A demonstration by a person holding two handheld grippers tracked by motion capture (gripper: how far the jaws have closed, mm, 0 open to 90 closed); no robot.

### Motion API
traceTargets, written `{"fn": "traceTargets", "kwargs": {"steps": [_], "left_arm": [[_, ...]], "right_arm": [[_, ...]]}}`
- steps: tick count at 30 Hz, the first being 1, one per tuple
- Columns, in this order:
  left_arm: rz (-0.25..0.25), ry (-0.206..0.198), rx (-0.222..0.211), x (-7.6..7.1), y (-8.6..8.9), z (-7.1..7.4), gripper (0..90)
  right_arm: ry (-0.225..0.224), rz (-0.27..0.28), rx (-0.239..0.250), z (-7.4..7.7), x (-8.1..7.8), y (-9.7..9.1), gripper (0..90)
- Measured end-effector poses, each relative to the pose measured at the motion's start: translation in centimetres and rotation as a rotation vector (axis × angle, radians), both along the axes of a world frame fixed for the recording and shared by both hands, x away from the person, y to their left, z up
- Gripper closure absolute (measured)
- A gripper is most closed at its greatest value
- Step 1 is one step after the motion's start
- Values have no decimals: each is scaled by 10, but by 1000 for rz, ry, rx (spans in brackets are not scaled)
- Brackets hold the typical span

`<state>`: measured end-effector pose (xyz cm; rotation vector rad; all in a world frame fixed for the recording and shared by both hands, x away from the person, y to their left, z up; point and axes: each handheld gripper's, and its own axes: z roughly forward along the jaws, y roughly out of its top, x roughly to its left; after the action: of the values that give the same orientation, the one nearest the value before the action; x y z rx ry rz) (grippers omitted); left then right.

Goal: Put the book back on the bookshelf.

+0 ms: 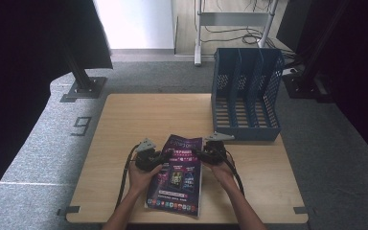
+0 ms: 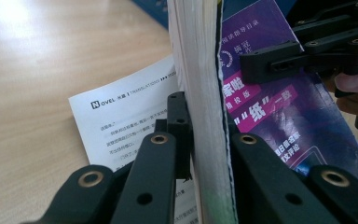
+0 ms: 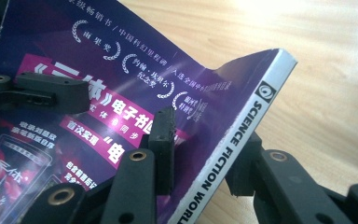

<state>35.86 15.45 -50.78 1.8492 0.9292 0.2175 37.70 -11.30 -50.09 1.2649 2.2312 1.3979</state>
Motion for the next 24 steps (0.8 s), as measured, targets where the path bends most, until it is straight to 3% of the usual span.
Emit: {"fn": "traceTargets", "kwargs": {"steps": [6,16,20,24], "left_arm": [[-5,-59,-23,-6,1,15,838],[-20,-79,-42,-5,-3,28,841],[-26,-108,-45,-6,-3,38,843],[-33,-127,-49,-7,-2,48,846]], "right_arm": [[-51,9,31,15,-6,-4,699],[-77,3,49,30,-11,-12,715],[-120,7,56,39,-14,-14,724],[-157,13,97,48,-17,-18,739]]}}
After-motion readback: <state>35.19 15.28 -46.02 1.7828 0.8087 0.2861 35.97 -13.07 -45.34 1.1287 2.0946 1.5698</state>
